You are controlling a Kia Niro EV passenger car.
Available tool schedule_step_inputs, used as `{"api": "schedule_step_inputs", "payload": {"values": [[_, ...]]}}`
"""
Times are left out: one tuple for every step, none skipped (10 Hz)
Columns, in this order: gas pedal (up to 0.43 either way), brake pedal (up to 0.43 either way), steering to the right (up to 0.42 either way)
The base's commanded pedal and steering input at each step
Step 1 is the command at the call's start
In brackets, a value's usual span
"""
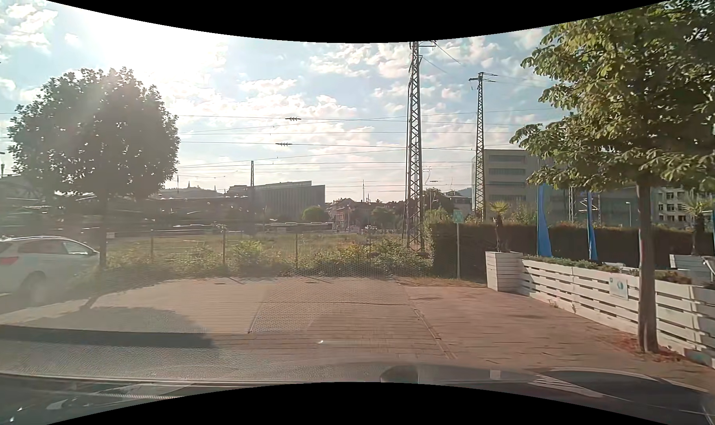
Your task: Follow the waypoints while adhering to traffic rules and regulations
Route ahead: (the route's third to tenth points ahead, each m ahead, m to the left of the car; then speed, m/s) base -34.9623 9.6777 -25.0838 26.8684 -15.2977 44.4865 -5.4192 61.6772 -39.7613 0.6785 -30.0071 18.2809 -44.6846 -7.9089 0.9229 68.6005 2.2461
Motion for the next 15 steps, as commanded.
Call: {"api": "schedule_step_inputs", "payload": {"values": [[0.0, 0.122, -0.174], [0.0, 0.11, -0.217], [0.0, 0.098, -0.264], [0.0, 0.073, -0.295], [0.0, 0.018, -0.336], [0.0, 0.0, -0.376], [0.0, 0.0, -0.422], [0.0, 0.0, -0.453], [0.0, 0.0, -0.489], [0.0, 0.0, -0.521], [0.008, 0.0, -0.553], [0.028, 0.0, -0.592], [0.028, 0.0, -0.63], [0.028, 0.0, -0.66], [0.039, 0.0, -0.688]]}}
